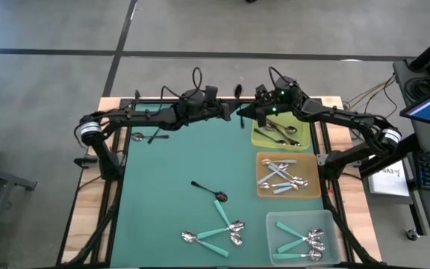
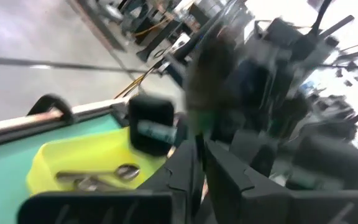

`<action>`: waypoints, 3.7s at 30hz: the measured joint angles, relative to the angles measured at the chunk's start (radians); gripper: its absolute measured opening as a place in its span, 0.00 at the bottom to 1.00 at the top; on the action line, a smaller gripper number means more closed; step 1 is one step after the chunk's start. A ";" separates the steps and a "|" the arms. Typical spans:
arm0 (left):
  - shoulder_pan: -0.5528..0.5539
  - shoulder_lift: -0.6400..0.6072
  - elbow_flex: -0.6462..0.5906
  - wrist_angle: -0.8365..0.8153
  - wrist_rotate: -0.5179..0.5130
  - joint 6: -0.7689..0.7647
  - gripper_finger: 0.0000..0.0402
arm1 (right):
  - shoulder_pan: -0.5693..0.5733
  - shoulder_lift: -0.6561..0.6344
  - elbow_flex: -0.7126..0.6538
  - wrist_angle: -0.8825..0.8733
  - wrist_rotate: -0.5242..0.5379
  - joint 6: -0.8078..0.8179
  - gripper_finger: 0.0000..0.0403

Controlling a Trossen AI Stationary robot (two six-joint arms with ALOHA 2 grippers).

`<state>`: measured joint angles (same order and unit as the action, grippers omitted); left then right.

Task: Sort silverware by color (type)
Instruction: Put the black spoon into the yellow bin

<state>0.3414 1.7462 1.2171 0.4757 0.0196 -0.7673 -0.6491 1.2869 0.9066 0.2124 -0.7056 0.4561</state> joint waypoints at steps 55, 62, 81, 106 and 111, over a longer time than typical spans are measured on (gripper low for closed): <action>0.269 -0.010 -0.044 -1.555 -0.420 0.308 0.20 | -0.211 0.011 0.000 -1.016 0.462 -0.544 0.25; 0.318 -0.010 -0.147 -1.505 -0.407 0.309 0.20 | -0.211 0.011 0.000 -1.009 0.462 -0.494 0.40; 0.416 0.017 -0.284 -1.215 -0.274 0.242 0.20 | -0.211 0.011 0.000 -0.967 0.462 -0.466 0.34; 0.353 -0.050 -0.157 -0.757 0.077 0.229 0.00 | -0.211 0.011 0.000 -0.797 0.470 -0.286 0.25; 0.253 -0.057 -0.153 -0.458 0.140 0.146 0.00 | -0.188 0.011 -0.015 -0.698 0.367 -0.196 0.25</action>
<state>0.5941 1.6892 1.0637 0.0181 0.1594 -0.6214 -0.8374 1.2980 0.8920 -0.4851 -0.3387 0.2596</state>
